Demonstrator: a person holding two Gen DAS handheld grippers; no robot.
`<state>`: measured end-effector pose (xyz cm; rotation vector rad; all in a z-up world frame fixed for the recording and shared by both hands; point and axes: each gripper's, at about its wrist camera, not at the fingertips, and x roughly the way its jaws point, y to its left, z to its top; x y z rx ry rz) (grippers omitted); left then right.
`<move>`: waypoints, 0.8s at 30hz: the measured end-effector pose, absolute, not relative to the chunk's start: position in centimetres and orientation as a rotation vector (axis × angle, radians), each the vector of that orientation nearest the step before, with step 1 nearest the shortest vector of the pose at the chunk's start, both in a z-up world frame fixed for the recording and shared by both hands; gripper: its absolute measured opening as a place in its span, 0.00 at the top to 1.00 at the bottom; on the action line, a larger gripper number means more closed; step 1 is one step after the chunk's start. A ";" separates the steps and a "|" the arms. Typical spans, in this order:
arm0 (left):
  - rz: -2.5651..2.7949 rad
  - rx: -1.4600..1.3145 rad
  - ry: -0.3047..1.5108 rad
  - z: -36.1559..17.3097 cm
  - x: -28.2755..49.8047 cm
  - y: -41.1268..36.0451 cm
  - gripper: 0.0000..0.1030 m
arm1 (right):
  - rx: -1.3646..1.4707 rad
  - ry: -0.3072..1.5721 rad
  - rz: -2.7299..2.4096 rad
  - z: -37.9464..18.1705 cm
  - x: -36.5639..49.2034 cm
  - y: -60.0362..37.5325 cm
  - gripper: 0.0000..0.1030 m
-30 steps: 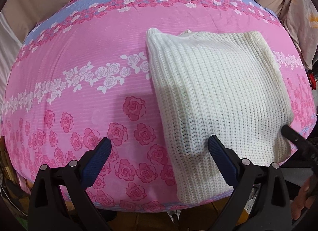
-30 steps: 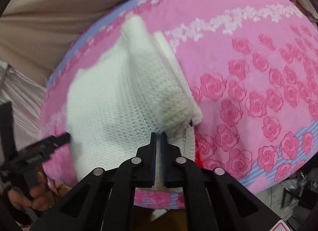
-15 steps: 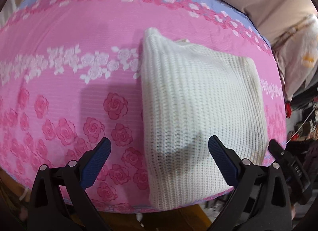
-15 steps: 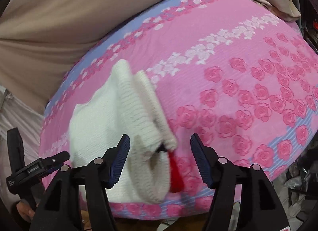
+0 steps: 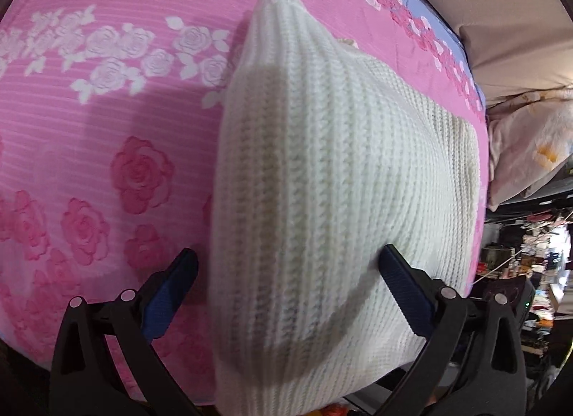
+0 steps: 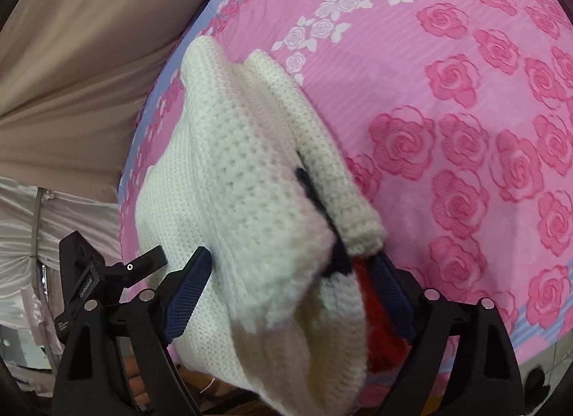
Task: Fold small clothes
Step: 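Grasp the folded sweater with both tools and lift it off the bedspread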
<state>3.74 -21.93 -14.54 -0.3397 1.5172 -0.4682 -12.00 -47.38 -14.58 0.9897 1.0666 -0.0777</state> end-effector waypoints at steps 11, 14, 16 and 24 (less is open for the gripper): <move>-0.681 -0.295 1.413 -6.3 3.4 -24.8 0.56 | 0.982 0.891 0.041 -6.8 -12.3 -46.8 0.63; -0.800 -0.307 1.308 -0.3 3.1 -25.7 0.57 | 0.898 0.773 0.057 -0.4 -13.4 -46.9 0.63; -0.885 -0.310 1.213 4.2 2.8 -26.0 0.57 | 0.841 0.678 0.064 4.4 -14.5 -47.4 0.63; -1.112 -0.226 0.736 24.0 1.1 -23.5 0.55 | 0.603 0.263 0.157 22.6 -16.3 -45.8 0.63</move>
